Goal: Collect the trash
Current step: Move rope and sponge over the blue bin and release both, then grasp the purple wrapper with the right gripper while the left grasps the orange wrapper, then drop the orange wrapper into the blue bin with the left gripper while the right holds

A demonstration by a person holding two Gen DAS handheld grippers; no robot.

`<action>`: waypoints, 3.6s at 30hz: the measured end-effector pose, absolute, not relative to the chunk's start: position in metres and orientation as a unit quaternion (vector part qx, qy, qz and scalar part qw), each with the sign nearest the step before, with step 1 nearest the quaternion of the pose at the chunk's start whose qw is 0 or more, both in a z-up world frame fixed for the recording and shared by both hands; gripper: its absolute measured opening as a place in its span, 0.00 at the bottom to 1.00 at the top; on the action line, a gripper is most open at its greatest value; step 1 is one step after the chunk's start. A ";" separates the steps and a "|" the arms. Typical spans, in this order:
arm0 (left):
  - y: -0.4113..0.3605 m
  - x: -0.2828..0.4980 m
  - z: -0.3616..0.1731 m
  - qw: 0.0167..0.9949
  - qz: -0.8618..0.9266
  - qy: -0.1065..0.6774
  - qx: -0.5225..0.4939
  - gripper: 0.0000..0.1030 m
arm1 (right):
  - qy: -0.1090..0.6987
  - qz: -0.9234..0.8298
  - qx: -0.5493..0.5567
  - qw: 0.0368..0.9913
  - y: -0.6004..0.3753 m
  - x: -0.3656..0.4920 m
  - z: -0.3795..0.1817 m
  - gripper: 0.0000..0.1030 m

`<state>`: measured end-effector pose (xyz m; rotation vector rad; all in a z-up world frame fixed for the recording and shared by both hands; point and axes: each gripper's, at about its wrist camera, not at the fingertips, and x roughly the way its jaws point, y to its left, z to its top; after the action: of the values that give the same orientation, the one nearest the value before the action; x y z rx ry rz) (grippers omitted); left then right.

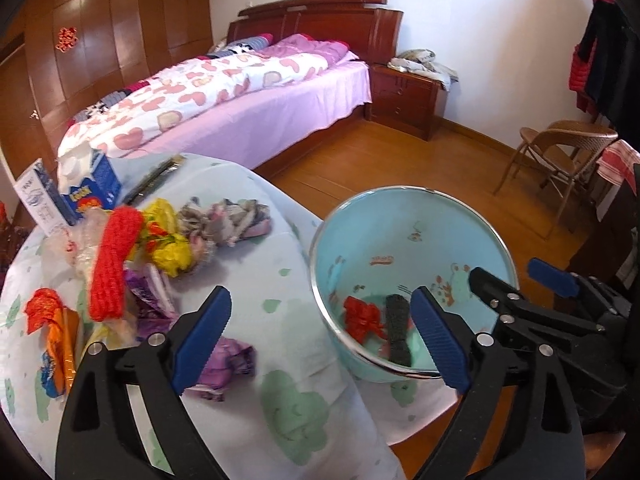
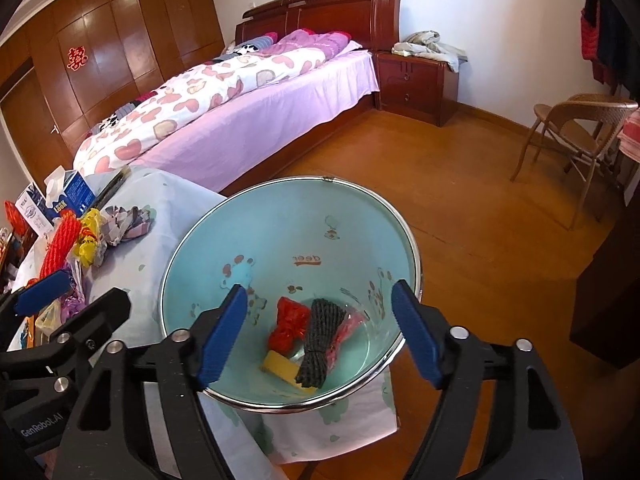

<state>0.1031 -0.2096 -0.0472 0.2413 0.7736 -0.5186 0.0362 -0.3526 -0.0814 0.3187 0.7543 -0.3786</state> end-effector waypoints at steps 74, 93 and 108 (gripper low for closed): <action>0.029 0.120 -0.098 0.895 -0.095 0.434 -0.042 0.38 | 0.344 0.033 -0.023 0.938 -0.141 0.080 -0.085 0.48; 0.022 0.076 -0.050 0.931 -0.120 0.344 -0.019 0.33 | 0.254 -0.071 0.056 0.963 -0.214 0.018 -0.039 0.48; 0.003 0.077 -0.041 0.931 -0.138 0.337 -0.016 0.16 | 0.238 -0.138 0.093 0.957 -0.269 0.003 -0.030 0.48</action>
<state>0.0768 0.0026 -0.0412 -0.0330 0.6904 -0.2817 0.0031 -0.2694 -0.0301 0.1894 0.4836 -0.2798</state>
